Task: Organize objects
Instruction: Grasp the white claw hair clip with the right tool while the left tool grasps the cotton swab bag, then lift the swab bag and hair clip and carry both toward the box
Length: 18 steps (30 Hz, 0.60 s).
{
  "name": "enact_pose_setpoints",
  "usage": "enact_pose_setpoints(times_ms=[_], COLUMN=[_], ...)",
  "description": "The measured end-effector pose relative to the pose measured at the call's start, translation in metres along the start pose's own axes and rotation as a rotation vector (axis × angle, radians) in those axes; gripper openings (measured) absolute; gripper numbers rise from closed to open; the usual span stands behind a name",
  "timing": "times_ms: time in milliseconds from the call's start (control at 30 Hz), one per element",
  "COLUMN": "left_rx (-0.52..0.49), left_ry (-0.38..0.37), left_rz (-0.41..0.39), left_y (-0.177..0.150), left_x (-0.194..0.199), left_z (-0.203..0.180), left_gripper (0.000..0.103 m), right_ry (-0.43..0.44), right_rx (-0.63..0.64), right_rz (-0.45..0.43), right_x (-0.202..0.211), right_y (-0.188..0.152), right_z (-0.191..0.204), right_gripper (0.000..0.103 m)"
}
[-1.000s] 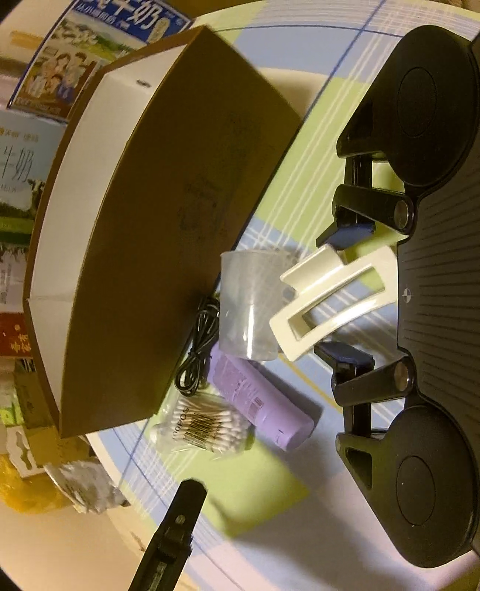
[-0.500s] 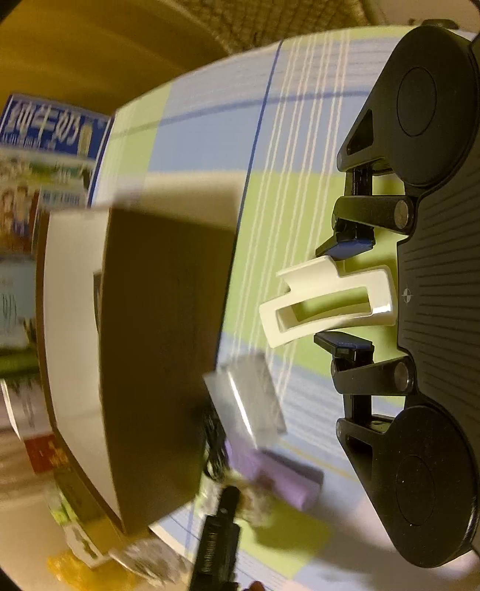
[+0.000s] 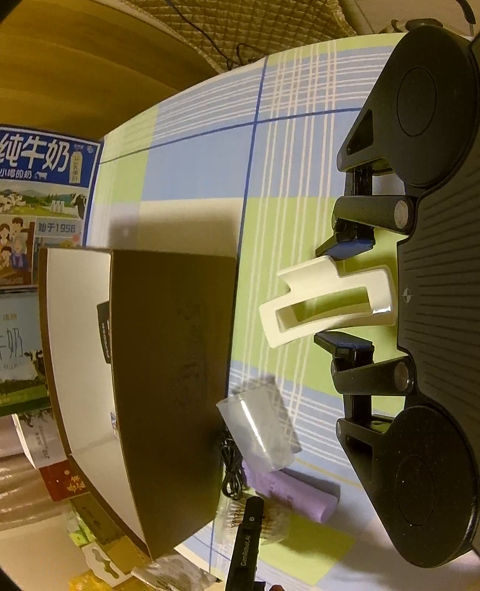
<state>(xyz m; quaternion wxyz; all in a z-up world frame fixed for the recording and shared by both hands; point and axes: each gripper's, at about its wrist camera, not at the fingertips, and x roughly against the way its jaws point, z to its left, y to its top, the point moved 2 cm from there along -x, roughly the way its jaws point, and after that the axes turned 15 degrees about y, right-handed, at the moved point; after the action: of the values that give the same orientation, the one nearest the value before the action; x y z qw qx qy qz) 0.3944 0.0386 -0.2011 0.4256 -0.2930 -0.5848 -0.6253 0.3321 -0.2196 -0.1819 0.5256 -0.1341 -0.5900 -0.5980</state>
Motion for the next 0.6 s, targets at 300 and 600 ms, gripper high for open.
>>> enact_pose_setpoints(times_ms=[300,600], left_rx=[-0.165,-0.081], left_ry=[-0.084,-0.044], left_rz=[-0.007,0.042], left_y=[-0.055,-0.077], left_x=[0.029,0.040], left_z=[0.031,0.059], left_gripper=[0.020,0.048], right_ry=[0.013,-0.011], right_rx=[0.014,0.073], right_rz=[0.023,0.040], right_x=[-0.003,0.000], right_y=[-0.019,-0.032], right_z=[0.011,0.021], right_gripper=[0.039,0.039])
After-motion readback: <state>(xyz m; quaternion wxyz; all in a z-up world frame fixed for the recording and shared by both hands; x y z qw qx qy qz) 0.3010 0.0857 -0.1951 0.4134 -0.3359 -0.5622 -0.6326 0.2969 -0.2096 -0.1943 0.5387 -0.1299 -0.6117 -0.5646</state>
